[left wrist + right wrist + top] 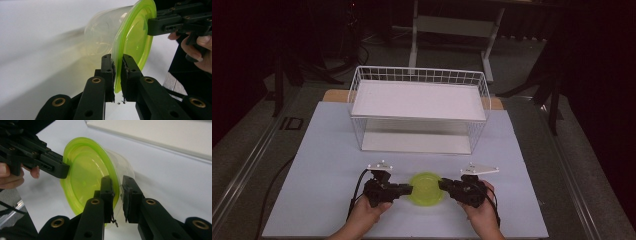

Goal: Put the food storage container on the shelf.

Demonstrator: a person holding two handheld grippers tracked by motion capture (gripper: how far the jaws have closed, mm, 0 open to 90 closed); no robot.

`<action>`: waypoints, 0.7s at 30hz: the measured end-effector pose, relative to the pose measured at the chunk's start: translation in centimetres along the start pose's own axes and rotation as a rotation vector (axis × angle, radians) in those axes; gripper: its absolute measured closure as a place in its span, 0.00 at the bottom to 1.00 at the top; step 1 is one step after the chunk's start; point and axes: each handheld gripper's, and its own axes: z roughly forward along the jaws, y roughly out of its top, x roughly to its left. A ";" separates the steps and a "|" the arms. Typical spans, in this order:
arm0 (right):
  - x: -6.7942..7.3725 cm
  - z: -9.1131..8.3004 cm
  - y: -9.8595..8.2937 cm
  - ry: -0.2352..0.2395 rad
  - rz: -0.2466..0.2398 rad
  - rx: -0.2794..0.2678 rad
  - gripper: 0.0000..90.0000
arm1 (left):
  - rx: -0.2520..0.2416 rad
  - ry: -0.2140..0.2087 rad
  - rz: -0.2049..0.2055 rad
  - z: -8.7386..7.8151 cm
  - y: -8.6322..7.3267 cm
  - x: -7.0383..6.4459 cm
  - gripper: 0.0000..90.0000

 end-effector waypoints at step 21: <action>-0.7 1.2 4.8 -0.051 0.027 -0.072 0.89 | -0.123 0.045 0.103 -1.1 4.5 2.2 0.92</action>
